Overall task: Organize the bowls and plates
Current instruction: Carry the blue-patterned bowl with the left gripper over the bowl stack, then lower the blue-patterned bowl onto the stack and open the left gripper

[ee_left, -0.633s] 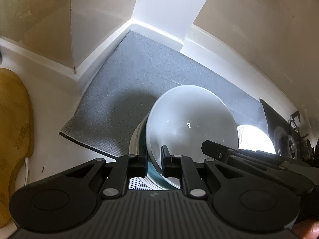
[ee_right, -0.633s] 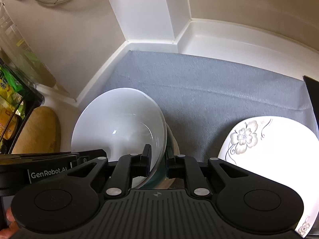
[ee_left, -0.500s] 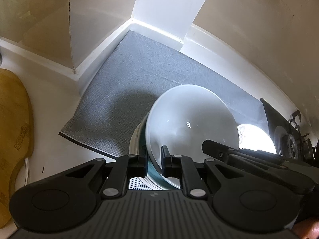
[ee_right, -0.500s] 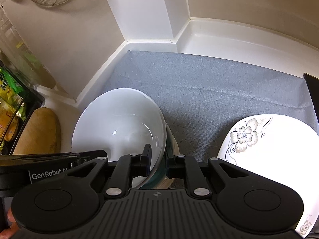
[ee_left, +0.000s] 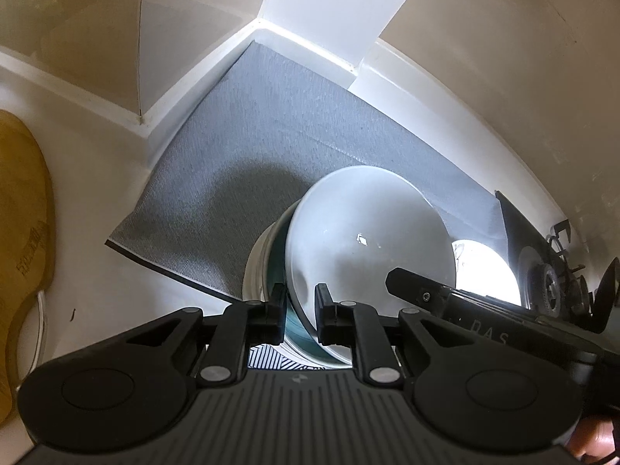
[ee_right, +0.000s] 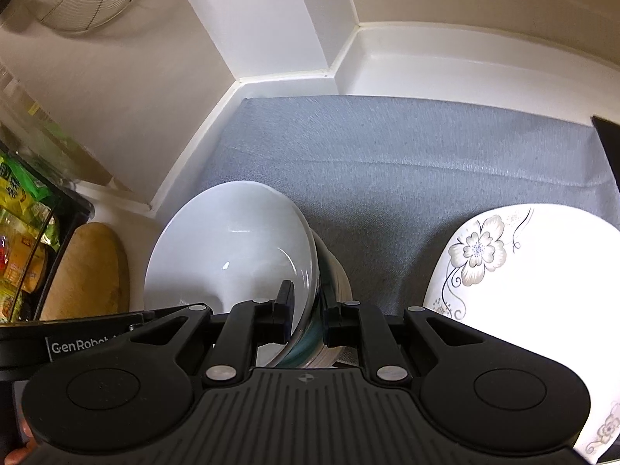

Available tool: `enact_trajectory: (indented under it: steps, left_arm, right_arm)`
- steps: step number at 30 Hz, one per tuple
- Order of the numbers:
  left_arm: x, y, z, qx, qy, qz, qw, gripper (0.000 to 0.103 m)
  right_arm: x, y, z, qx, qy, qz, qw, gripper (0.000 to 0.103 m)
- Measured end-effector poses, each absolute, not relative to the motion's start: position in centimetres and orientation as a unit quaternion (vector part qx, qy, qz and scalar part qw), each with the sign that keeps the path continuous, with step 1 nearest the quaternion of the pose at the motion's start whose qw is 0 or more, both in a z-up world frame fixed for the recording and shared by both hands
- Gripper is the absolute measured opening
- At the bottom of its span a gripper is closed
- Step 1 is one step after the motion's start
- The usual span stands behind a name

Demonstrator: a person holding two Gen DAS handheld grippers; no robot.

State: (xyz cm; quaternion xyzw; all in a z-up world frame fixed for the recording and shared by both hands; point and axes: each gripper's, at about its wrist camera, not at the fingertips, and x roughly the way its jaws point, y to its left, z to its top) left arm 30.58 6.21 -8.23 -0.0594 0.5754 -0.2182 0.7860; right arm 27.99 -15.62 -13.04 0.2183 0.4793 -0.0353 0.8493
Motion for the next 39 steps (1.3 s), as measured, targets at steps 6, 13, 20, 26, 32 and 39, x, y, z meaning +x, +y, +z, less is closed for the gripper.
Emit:
enact_trajectory:
  steps: [6,13,20,26,32,39]
  left_arm:
    - [31.3,6.5,-8.1,-0.073,0.592,-0.215,0.773,0.018]
    - [31.2,6.5,-7.5,-0.068,0.591,-0.218,0.773,0.023]
    - [31.4,6.5,-7.3,-0.068,0.598,-0.221,0.767,0.027]
    - [31.3,6.7,-7.1,-0.063,0.600,-0.218,0.767,0.033]
    - [31.4,7.4,-7.1,-0.058,0.596,-0.208,0.773,0.042]
    - [31.7,8.5,-7.0,-0.048,0.576,-0.192,0.793,0.079]
  right_arm:
    - [28.6,-16.0,-13.2,0.232,0.492,-0.038,0.838,0.015]
    - [28.8,-16.0,-13.2,0.236,0.494,-0.038,0.836,0.015]
    - [28.9,-16.3,-13.4,0.245,0.499,-0.037,0.831,0.014]
    - [29.3,-16.4,-13.7,0.247,0.504,-0.036,0.827,0.015]
    - [29.5,-16.0,-13.6,0.230,0.506,-0.034,0.830,0.015]
    - [28.8,-15.8,-12.1,0.211,0.499,-0.030,0.840,0.016]
